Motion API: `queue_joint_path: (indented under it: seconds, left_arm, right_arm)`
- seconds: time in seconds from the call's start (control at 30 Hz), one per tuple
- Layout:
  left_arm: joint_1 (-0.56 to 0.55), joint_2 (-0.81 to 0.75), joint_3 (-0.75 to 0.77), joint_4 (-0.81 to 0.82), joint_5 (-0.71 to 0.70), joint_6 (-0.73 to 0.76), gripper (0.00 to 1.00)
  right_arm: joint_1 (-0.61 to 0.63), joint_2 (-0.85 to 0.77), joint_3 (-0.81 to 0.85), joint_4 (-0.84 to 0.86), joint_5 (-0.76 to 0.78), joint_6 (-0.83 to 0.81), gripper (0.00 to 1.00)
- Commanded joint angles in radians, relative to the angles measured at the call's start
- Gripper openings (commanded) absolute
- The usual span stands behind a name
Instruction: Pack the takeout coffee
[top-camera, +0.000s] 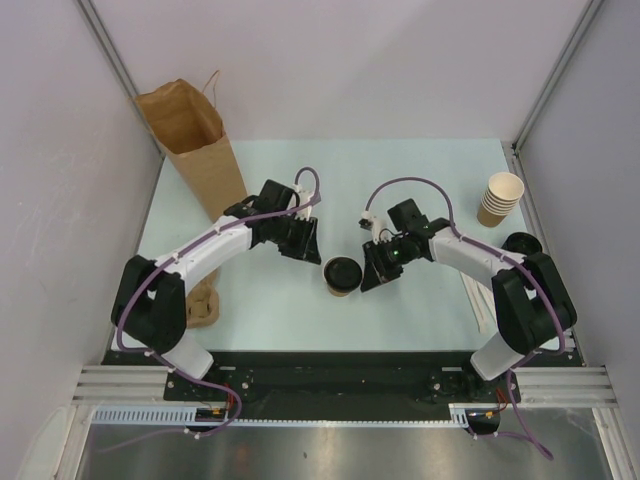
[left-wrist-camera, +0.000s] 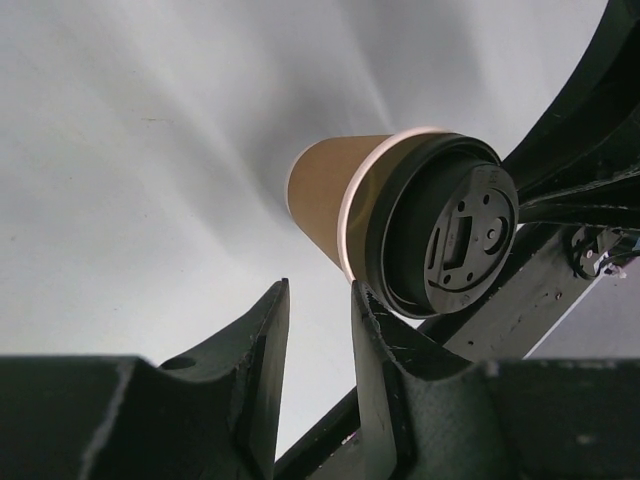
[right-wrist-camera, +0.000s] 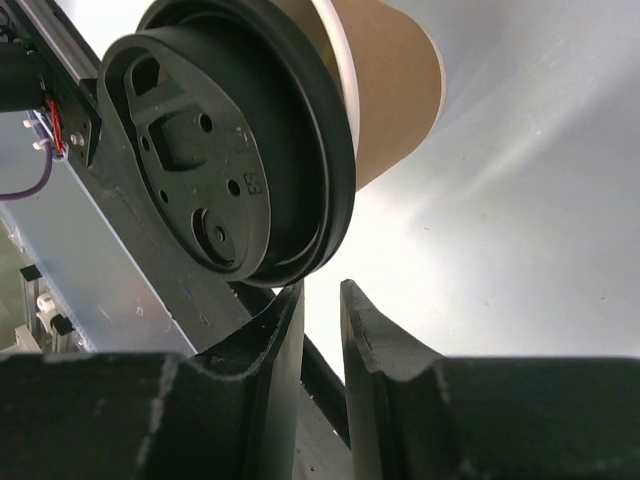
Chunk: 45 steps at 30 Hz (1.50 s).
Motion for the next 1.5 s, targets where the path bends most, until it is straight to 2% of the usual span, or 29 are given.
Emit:
queue_joint_path:
  seconds: [0.0,0.77,0.97,1.1,1.17,1.3,1.4,1.43,1.47]
  left_arm:
    - [0.007,0.010,-0.005,0.023,-0.007,-0.018,0.36]
    - [0.007,0.049,-0.010,0.022,-0.007,-0.019,0.38]
    - [0.017,-0.055,-0.001,0.009,-0.004,0.001,0.41]
    - [0.023,-0.193,-0.019,0.046,0.093,0.048,0.45]
    - [0.023,-0.256,-0.042,0.090,0.130,0.074,0.50]
    - [0.021,-0.400,-0.103,0.210,0.270,0.085,0.57]
    - [0.023,-0.413,-0.119,0.273,0.390,-0.006,0.59]
    - [0.021,-0.398,-0.134,0.334,0.487,-0.049,0.67]
    - [0.023,-0.385,-0.148,0.382,0.543,-0.142,0.70]
  right_arm:
    - [0.007,0.007,0.050,0.035,-0.012,0.003,0.26]
    - [0.010,0.032,0.099,0.010,-0.023,0.001,0.26]
    - [-0.039,-0.031,0.114,-0.071,-0.055,-0.045,0.29]
    - [-0.090,-0.133,0.119,-0.134,-0.077,-0.097,0.31]
    - [-0.114,-0.167,0.121,-0.145,-0.090,-0.106,0.32]
    - [-0.119,-0.221,0.119,-0.099,-0.156,-0.039,0.34]
    - [-0.118,-0.218,0.119,-0.015,-0.213,0.073,0.33]
    - [-0.118,-0.200,0.119,0.007,-0.228,0.104,0.33]
    - [-0.116,-0.184,0.119,0.057,-0.245,0.131,0.33]
